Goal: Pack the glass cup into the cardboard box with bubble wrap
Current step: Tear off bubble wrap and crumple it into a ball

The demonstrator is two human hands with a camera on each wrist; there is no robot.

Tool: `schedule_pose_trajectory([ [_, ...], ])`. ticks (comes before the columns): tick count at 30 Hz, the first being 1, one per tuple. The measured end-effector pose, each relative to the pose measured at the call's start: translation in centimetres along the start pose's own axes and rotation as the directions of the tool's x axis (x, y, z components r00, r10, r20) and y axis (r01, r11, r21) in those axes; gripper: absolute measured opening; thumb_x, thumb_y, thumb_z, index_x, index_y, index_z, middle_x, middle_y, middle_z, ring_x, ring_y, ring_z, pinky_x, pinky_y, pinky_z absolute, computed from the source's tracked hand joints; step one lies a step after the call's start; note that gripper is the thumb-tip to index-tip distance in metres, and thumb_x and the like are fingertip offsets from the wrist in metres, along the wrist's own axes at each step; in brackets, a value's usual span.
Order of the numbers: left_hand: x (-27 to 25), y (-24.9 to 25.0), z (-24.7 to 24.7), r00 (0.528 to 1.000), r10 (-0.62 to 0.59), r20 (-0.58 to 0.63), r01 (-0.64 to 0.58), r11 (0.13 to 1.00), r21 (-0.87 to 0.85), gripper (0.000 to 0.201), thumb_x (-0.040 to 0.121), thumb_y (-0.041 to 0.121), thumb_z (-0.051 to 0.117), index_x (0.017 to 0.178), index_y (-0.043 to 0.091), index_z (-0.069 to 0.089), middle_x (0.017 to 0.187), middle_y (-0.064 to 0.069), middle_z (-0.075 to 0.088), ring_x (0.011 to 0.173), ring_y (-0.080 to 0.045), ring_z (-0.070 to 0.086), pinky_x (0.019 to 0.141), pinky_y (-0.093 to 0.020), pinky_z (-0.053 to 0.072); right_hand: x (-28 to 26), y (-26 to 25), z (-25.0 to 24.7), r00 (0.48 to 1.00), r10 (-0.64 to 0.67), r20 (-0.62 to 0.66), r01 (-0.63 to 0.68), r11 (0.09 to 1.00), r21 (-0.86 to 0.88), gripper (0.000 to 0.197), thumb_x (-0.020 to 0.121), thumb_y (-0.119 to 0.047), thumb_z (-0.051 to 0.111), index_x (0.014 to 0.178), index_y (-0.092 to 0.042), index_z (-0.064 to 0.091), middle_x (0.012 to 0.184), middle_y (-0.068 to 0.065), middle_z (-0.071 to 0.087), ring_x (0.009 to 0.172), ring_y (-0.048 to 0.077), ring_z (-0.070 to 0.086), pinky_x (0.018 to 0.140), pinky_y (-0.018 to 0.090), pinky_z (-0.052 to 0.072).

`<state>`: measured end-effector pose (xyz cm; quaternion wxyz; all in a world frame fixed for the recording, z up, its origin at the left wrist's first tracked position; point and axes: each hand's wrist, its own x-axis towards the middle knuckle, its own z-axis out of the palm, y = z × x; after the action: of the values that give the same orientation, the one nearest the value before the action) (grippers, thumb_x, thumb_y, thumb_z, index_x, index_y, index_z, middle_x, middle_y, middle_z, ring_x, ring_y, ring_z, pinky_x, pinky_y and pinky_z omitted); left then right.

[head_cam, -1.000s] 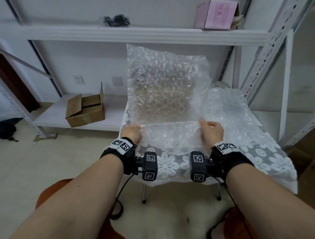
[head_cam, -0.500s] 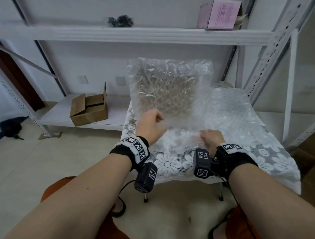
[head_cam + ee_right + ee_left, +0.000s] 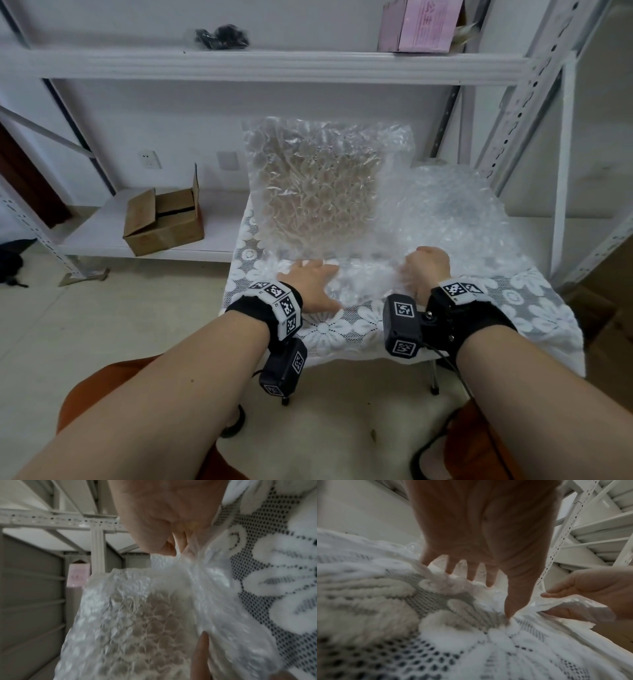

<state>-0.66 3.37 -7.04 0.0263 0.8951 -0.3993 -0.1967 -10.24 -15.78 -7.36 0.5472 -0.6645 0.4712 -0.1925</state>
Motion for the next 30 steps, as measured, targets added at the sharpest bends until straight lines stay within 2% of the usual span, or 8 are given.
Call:
schedule_pose_trajectory([
  [3, -0.1, 0.6, -0.1, 1.0, -0.009, 0.024, 0.009, 1.0, 0.009, 0.083, 0.077, 0.055, 0.064, 0.147, 0.038, 0.022, 0.159, 0.001, 0.013, 0.146, -0.037, 0.006, 0.11, -0.064, 0.02, -1.5, -1.3, 0.6, 0.989, -0.132, -0.07, 0.122, 0.983, -0.139, 0.045, 0.088, -0.002, 0.047, 0.133, -0.006, 0.044, 0.13, 0.012, 0.049, 0.119, 0.029, 0.049, 0.098, 0.038, 0.044],
  [6, 0.1, 1.0, 0.1, 0.999, -0.028, 0.035, 0.028, 1.0, 0.011, 0.091, 0.074, 0.06, 0.065, 0.148, 0.04, 0.016, 0.16, -0.001, 0.009, 0.145, -0.041, 0.004, 0.11, -0.065, 0.018, -3.3, -2.4, 1.3, 0.911, -0.411, -0.044, 0.346, 0.815, -0.464, 0.034, 0.088, -0.005, 0.051, 0.122, -0.009, 0.051, 0.129, 0.011, 0.048, 0.121, 0.027, 0.042, 0.1, 0.038, 0.039],
  [9, 0.4, 1.1, 0.4, 0.999, -0.039, 0.006, 0.039, 0.999, 0.026, 0.089, 0.072, 0.063, 0.064, 0.147, 0.039, 0.021, 0.159, -0.003, 0.015, 0.144, -0.042, 0.01, 0.111, -0.063, 0.021, -5.0, -3.0, 1.8, 0.783, -0.611, 0.116, 0.584, 0.659, -0.473, 0.007, 0.091, -0.008, 0.052, 0.098, -0.012, 0.054, 0.102, 0.005, 0.057, 0.095, 0.018, 0.053, 0.085, 0.03, 0.048],
  [14, 0.6, 0.8, 0.5, 1.0, -0.019, -0.018, 0.019, 1.0, 0.015, 0.079, 0.069, 0.068, 0.06, 0.138, 0.038, 0.037, 0.149, -0.006, 0.033, 0.14, -0.036, 0.024, 0.111, -0.058, 0.025, -5.4, -2.0, 2.9, 0.678, -0.267, 0.685, 0.693, 0.545, -0.472, 0.034, 0.08, -0.024, 0.073, 0.11, -0.017, 0.06, 0.112, 0.0, 0.059, 0.102, 0.014, 0.055, 0.093, 0.029, 0.047],
  [17, 0.6, 0.7, 0.3, 1.0, -0.023, -0.012, 0.023, 1.0, 0.001, 0.08, 0.069, 0.066, 0.062, 0.138, 0.035, 0.037, 0.148, -0.003, 0.035, 0.14, -0.035, 0.025, 0.111, -0.056, 0.027, -5.0, -1.0, 2.9, 0.672, -0.122, 0.73, 0.708, 0.396, -0.585, 0.06, 0.076, -0.017, 0.074, 0.13, -0.021, 0.049, 0.133, -0.002, 0.043, 0.125, 0.018, 0.037, 0.107, 0.037, 0.036],
  [20, 0.4, 0.4, 0.1, 1.0, -0.017, -0.008, 0.017, 1.0, -0.006, 0.08, 0.071, 0.064, 0.064, 0.14, 0.035, 0.036, 0.152, -0.001, 0.03, 0.143, -0.034, 0.02, 0.111, -0.056, 0.026, -4.6, -0.3, 2.8, 0.676, -0.186, 0.713, 0.73, 0.298, -0.615, 0.061, 0.078, -0.007, 0.065, 0.133, -0.02, 0.044, 0.138, -0.002, 0.04, 0.129, 0.019, 0.035, 0.108, 0.037, 0.035],
  [26, -0.8, 0.1, -1.1, 0.997, 0.07, -0.02, -0.071, 0.996, -0.049, 0.074, 0.077, 0.041, 0.073, 0.141, 0.026, 0.04, 0.154, 0.0, 0.029, 0.142, -0.022, 0.022, 0.115, -0.04, 0.021, -4.4, -1.1, 2.2, 0.758, -0.335, 0.56, 0.642, 0.535, -0.549, 0.021, 0.088, -0.005, 0.055, 0.105, -0.011, 0.065, 0.108, 0.004, 0.064, 0.098, 0.018, 0.059, 0.087, 0.028, 0.048],
  [30, -1.2, -0.8, -1.6, 0.996, 0.055, -0.066, -0.063, 0.99, -0.126, 0.052, 0.084, 0.018, 0.067, 0.133, 0.022, 0.052, 0.145, 0.002, 0.044, 0.132, -0.016, 0.041, 0.107, -0.031, 0.036, -3.8, -1.5, 1.8, 0.801, -0.291, 0.524, 0.571, 0.635, -0.52, 0.017, 0.089, -0.005, 0.053, 0.1, -0.005, 0.066, 0.093, 0.006, 0.062, 0.088, 0.02, 0.058, 0.075, 0.028, 0.046],
])
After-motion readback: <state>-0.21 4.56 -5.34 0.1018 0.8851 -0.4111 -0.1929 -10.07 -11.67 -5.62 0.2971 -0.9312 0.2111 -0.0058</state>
